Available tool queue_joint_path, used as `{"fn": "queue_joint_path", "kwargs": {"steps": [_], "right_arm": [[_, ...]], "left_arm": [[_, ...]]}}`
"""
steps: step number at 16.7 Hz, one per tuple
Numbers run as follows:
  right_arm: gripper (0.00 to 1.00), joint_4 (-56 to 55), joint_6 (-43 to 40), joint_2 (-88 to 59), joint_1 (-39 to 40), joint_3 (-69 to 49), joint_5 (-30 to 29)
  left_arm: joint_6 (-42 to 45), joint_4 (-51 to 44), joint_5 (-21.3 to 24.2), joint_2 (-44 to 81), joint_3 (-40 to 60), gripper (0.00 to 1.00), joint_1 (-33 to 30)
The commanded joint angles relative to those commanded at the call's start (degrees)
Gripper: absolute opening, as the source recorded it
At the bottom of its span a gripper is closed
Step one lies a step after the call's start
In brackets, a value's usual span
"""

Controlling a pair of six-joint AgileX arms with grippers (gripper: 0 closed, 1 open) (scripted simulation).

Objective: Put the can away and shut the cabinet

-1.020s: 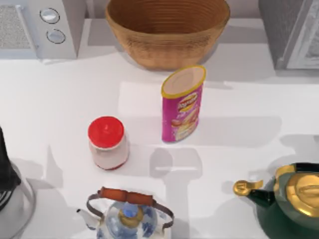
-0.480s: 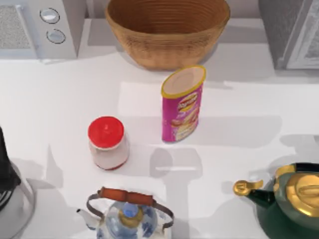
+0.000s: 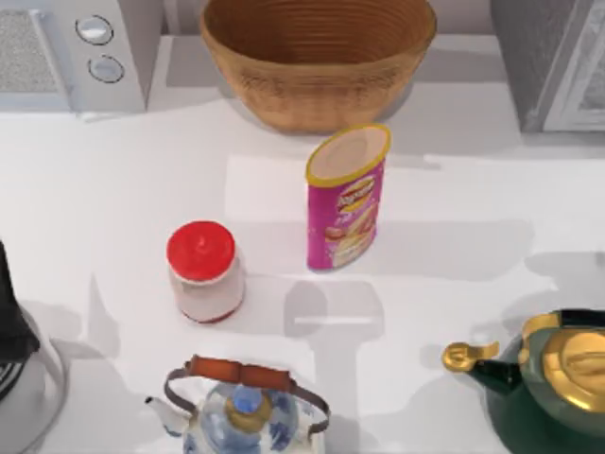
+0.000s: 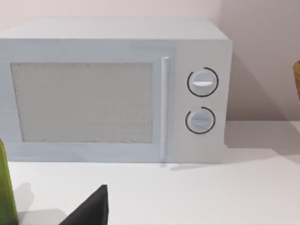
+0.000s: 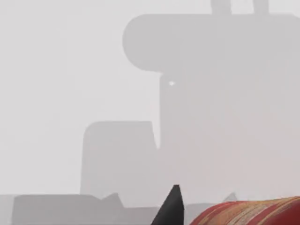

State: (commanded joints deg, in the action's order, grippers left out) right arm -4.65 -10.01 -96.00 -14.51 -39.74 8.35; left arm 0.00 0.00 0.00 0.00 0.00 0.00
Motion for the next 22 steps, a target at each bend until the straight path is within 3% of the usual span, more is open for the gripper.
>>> {"fn": "queue_joint_path", "kwargs": {"steps": [11, 22], "right_arm": [[0.00, 34.80, -0.35, 13.77, -0.23, -19.94, 0.26], [0.00, 37.83, -0.21, 20.99, 0.97, -20.78, -1.27]], "left_arm": [[0.00, 0.00, 0.00, 0.00, 0.00, 1.00, 0.00], [0.00, 0.00, 0.00, 0.00, 0.00, 1.00, 0.00]]}}
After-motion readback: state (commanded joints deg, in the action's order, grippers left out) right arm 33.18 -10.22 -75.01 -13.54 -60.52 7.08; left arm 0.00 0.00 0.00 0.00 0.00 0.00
